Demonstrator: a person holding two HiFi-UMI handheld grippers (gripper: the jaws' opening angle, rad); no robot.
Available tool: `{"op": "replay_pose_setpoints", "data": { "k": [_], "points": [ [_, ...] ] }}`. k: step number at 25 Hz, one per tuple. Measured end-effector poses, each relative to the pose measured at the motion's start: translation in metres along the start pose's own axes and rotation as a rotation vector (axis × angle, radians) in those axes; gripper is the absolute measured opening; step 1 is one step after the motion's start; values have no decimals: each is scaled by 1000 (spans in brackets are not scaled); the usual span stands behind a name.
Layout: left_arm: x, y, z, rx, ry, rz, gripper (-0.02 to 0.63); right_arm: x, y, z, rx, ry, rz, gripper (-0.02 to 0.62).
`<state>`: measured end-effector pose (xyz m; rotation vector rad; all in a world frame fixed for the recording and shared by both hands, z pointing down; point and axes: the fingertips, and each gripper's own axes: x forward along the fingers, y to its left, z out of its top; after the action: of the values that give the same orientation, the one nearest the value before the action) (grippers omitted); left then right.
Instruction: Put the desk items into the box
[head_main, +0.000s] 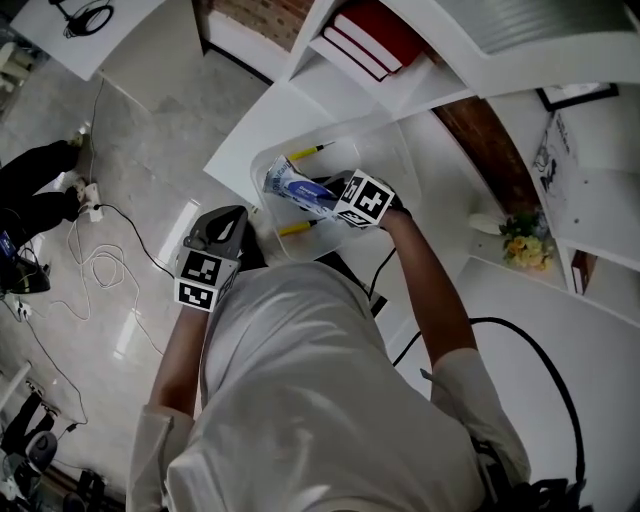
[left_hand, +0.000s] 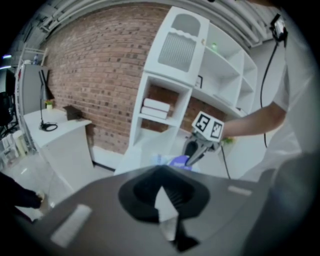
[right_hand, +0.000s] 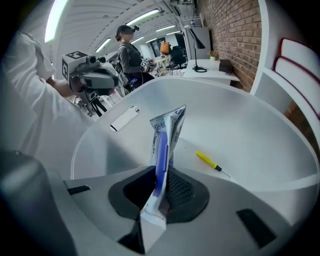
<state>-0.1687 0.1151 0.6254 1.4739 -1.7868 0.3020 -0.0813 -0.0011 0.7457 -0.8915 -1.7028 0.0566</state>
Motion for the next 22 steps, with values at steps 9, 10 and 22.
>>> {"op": "replay_pose_setpoints", "data": {
  "k": [9, 10, 22],
  "points": [
    [-9, 19, -10, -33, 7, 13, 3, 41, 0, -15, -5, 108, 79, 51],
    [-10, 21, -11, -37, 8, 15, 3, 45, 0, -17, 3, 113, 87, 51],
    [-18, 39, -20, -55, 25, 15, 4, 58, -8, -11, 43, 88, 71, 130]
  ]
}}
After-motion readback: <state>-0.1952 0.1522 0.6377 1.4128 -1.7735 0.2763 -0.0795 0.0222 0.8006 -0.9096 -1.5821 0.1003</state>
